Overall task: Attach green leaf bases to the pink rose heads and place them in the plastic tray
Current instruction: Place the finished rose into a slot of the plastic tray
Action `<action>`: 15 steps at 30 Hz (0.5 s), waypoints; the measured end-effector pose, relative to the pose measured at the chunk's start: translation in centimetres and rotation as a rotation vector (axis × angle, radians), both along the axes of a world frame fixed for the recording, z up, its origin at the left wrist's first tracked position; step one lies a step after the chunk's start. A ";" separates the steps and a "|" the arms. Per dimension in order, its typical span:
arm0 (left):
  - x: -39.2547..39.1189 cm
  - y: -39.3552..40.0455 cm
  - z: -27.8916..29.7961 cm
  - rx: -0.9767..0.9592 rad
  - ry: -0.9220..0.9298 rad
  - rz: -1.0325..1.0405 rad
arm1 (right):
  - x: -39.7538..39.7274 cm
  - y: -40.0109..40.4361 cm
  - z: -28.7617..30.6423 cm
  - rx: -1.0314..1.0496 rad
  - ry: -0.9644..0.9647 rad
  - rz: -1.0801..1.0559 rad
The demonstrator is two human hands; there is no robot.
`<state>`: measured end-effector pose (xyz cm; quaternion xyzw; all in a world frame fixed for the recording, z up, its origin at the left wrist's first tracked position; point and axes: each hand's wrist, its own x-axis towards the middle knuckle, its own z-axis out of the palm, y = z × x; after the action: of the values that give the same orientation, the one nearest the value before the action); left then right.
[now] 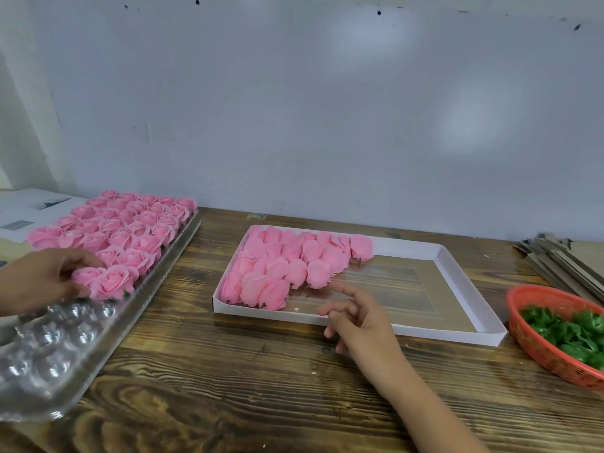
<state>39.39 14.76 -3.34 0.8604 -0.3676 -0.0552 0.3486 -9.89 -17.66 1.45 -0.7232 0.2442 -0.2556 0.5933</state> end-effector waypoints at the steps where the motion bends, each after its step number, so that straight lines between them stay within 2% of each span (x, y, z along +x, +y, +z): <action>1: 0.4 0.1 -0.4 0.008 0.002 0.006 | 0.0 0.0 0.0 0.002 -0.001 -0.001; 7: -0.4 0.4 -0.1 0.070 -0.032 0.010 | 0.0 0.0 0.2 -0.002 0.010 -0.006; 11: -1.7 0.2 0.9 0.079 -0.117 0.137 | 0.1 0.0 0.1 -0.009 0.012 0.007; 15: -7.6 -2.1 5.2 -0.065 -0.206 0.199 | 0.1 0.0 0.0 -0.019 0.016 0.006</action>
<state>31.81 12.67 1.83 0.8818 -0.3161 0.0802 0.3406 -9.80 -17.67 1.44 -0.7315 0.2441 -0.2502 0.5854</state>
